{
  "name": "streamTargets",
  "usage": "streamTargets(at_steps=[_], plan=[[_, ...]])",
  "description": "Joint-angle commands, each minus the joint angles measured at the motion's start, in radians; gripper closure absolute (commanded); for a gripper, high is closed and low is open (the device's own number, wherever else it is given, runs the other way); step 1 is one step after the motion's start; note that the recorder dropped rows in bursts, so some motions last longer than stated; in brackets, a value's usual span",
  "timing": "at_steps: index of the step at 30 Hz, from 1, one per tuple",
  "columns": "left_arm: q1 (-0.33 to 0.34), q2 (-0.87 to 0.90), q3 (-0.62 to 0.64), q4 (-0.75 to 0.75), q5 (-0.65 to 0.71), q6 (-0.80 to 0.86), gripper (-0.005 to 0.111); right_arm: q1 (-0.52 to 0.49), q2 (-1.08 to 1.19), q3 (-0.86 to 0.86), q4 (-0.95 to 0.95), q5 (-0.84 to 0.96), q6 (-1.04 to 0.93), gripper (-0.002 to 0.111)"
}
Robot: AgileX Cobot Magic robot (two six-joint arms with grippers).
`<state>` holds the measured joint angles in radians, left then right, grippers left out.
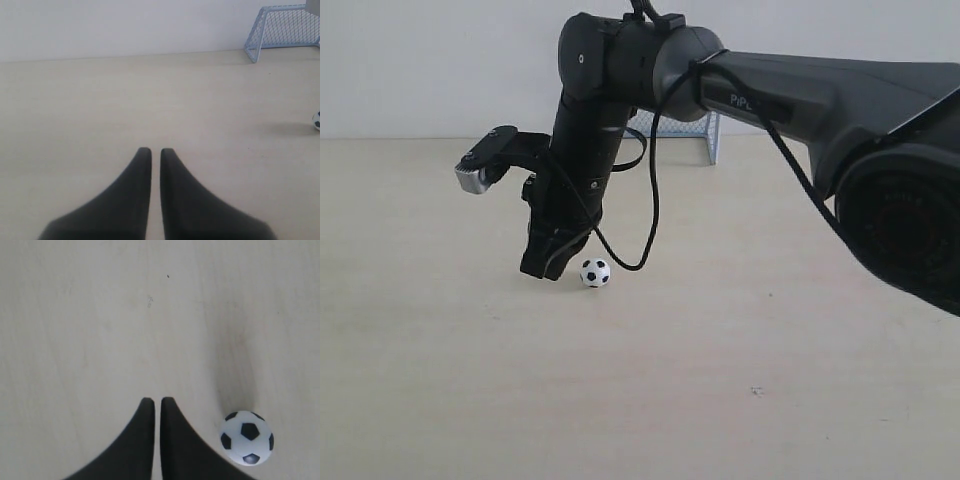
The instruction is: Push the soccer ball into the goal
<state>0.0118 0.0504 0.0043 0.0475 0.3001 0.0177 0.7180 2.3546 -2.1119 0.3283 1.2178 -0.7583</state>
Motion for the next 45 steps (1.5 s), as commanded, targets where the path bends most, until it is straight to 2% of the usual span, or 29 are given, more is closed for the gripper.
streamTargets(at_steps=[1,45], plan=[[0.005,-0.003,-0.004,-0.007,-0.012,-0.009,0.100,0.001,0.000,-0.005,-0.022,0.003,0.005,0.108],[0.005,-0.003,-0.004,-0.007,-0.012,-0.009,0.100,-0.001,0.055,-0.003,-0.082,0.003,0.043,0.108]])
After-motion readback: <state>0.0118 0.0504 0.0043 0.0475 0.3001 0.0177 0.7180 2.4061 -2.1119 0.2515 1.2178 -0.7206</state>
